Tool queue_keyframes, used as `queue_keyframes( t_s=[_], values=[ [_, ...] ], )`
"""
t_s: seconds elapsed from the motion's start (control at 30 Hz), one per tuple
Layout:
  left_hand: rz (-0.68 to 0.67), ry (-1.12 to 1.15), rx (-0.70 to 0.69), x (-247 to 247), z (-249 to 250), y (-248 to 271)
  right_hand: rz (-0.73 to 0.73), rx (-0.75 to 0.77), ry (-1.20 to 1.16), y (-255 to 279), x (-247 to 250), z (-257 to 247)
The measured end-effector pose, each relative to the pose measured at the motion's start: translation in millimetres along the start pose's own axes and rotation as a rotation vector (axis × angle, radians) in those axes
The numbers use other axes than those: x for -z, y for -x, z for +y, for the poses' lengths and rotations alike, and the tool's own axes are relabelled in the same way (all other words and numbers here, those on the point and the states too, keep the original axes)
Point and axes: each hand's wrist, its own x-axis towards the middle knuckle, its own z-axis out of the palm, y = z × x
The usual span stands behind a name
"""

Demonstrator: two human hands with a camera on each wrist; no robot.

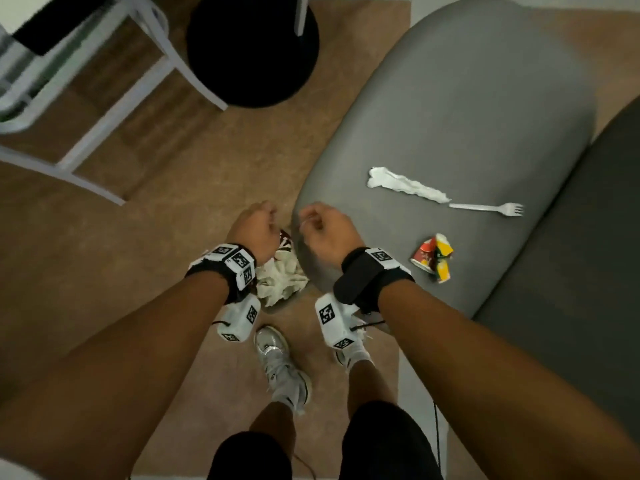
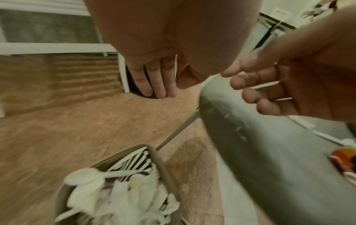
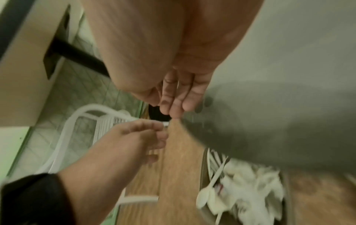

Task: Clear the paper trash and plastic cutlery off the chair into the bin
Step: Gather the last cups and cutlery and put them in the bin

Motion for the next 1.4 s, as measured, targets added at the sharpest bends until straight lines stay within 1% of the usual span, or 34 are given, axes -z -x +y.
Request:
queue_keyframes(
  t_s=[0.1,0.23,0.3,0.4,0.47,0.5,0.6,0.7,0.77,0.87,0.9,0.97,1.07,1.17,1.3,1.4],
  values=[
    [0.017,-0.017,-0.133,-10,62,-18,0.163,-0.062,0.027,8,73,35],
    [0.01,-0.1,-0.39,-48,146,-35,0.391,-0.152,0.162,16,154,86],
    [-0.02,-0.199,-0.484,-66,177,-40,0.452,-0.161,0.239,16,183,109],
    [-0.143,-0.395,-0.541,-90,195,-47,0.457,-0.213,0.365,14,211,137],
    [-0.175,-0.462,-0.547,-97,194,-51,0.415,-0.206,0.421,10,221,151],
    [-0.173,-0.454,-0.55,-99,193,-52,0.385,-0.197,0.435,8,224,156],
    [-0.171,-0.297,-0.521,-99,194,-49,0.318,-0.186,0.505,2,230,164],
    [-0.208,-0.207,-0.493,-106,203,-32,0.32,-0.201,0.58,-1,232,165],
    [-0.244,-0.243,-0.477,-120,211,-19,0.321,-0.205,0.637,-3,232,163],
    [-0.207,-0.376,-0.468,-142,220,-2,0.275,-0.201,0.708,-5,231,163],
    [-0.187,-0.391,-0.462,-147,222,1,0.257,-0.206,0.721,-5,231,164],
    [-0.176,-0.335,-0.43,-155,221,5,0.221,-0.226,0.729,-4,230,166],
    [-0.209,-0.101,-0.345,-157,213,8,0.214,-0.237,0.672,-1,225,164],
    [-0.192,0.076,-0.279,-141,194,8,0.248,-0.226,0.565,0,215,153],
    [-0.096,0.207,-0.205,-104,152,9,0.288,-0.214,0.452,1,191,123],
    [0.029,0.235,-0.138,-76,108,18,0.287,-0.156,0.353,3,160,89]
  ],
)
